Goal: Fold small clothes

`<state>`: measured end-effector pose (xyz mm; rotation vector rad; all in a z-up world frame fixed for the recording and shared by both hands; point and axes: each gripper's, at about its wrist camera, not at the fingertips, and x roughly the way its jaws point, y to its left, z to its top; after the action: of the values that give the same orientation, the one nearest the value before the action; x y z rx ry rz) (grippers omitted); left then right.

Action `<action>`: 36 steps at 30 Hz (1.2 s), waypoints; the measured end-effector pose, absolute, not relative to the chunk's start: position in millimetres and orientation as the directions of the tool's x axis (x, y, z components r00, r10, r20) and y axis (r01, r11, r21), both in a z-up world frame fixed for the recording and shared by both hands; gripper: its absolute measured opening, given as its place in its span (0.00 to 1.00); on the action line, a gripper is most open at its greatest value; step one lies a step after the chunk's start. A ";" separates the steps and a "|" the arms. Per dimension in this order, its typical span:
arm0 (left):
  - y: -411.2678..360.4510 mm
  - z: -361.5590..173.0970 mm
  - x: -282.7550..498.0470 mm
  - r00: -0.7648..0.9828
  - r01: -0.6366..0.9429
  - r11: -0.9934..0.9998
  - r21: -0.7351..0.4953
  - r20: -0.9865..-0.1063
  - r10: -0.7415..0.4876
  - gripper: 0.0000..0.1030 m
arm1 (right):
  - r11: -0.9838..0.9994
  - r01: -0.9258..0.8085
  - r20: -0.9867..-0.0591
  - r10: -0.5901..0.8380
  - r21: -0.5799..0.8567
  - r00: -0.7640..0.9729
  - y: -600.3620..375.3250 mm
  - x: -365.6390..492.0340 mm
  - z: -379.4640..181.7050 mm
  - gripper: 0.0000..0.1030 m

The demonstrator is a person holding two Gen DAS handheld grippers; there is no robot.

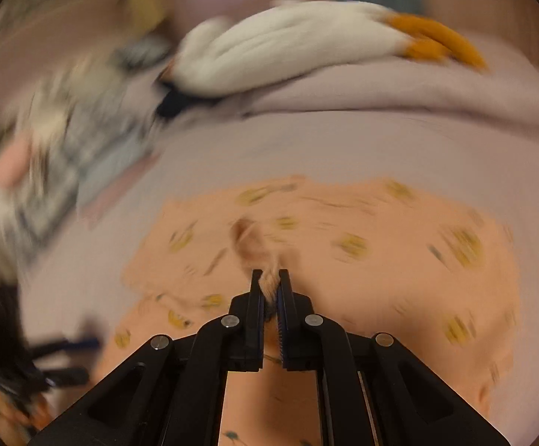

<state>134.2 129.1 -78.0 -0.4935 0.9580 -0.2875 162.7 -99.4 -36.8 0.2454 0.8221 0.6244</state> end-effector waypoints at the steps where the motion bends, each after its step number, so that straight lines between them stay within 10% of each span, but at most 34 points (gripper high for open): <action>1: 127.3 -78.0 134.9 0.548 0.019 0.852 -0.524 -0.707 -0.447 0.91 | 0.780 -0.390 -0.602 0.626 0.489 0.495 -113.9 163.0 -47.3 0.08; 13: 114.5 -72.6 134.3 0.539 0.017 0.862 -0.506 -0.722 -0.434 0.91 | 0.684 -0.264 -0.586 0.724 0.680 0.363 -123.1 178.3 -85.3 0.36; 16: 115.4 -72.5 134.8 0.536 0.006 0.864 -0.504 -0.727 -0.429 0.91 | 0.742 -0.266 -0.641 0.668 0.615 0.378 -110.1 181.6 -83.2 0.25; 17: 115.7 -72.0 134.7 0.536 0.004 0.865 -0.502 -0.729 -0.426 0.91 | 0.764 -0.277 -0.660 0.644 0.583 0.387 -108.3 182.1 -78.4 0.06; 26: 120.7 -73.7 141.3 0.542 -0.014 0.861 -0.508 -0.727 -0.421 0.91 | 0.788 -0.283 -0.600 0.605 0.547 0.523 -180.9 187.0 -18.3 0.06; 36: 112.2 -66.1 169.9 0.539 0.003 0.864 -0.504 -0.727 -0.426 0.91 | 0.865 -0.175 -0.778 0.500 0.470 0.382 -200.7 206.1 -72.6 0.06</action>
<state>169.9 112.2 -66.1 -0.4809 0.9769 -0.2671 206.1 -200.7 -72.6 0.3354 1.1007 0.4407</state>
